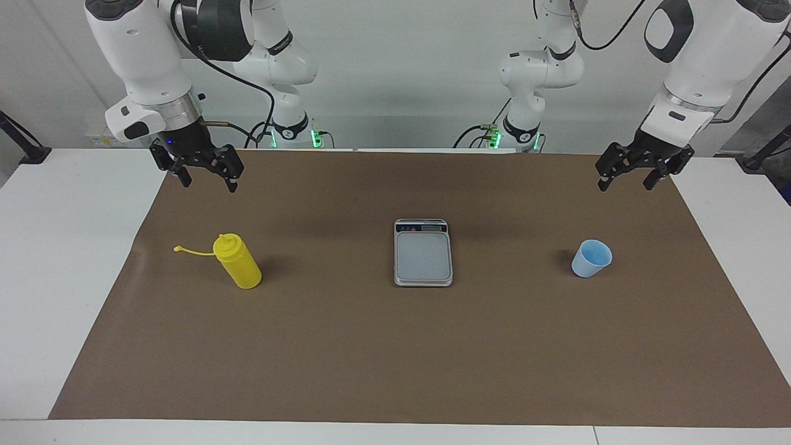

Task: Pour seasoning into cup on scale with both arms
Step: 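Close the left gripper on the light blue cup, then lift the blue cup with the left gripper and carry it over the scale, then lower the blue cup onto the scale and open the left gripper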

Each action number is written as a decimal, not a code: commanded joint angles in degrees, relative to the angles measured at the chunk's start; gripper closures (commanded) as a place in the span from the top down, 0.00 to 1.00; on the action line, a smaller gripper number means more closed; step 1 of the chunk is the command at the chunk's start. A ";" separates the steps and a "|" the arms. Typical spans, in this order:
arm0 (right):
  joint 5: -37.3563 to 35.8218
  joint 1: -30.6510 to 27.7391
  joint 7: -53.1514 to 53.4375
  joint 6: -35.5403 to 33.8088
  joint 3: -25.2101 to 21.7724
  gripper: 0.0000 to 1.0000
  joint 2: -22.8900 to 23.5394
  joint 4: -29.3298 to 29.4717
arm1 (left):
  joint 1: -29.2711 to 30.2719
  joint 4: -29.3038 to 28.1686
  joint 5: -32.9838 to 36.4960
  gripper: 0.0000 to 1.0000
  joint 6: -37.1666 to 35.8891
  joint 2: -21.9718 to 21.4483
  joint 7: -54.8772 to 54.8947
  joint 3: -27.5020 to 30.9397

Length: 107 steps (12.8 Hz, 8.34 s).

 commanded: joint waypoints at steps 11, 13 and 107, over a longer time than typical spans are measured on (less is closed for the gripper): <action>0.98 -0.28 -0.66 -0.50 0.13 1.00 -0.74 -0.61 | 1.07 -17.23 1.01 1.00 14.69 -4.61 3.10 2.51; 0.98 -0.28 -0.75 -0.50 0.13 1.00 -0.74 -0.62 | 1.07 -21.71 1.01 1.00 18.73 -4.43 3.19 2.51; 1.15 -0.99 -1.10 -0.68 -0.14 1.00 -1.01 -1.32 | -4.03 -14.44 20.79 0.05 31.85 18.69 -85.58 -32.55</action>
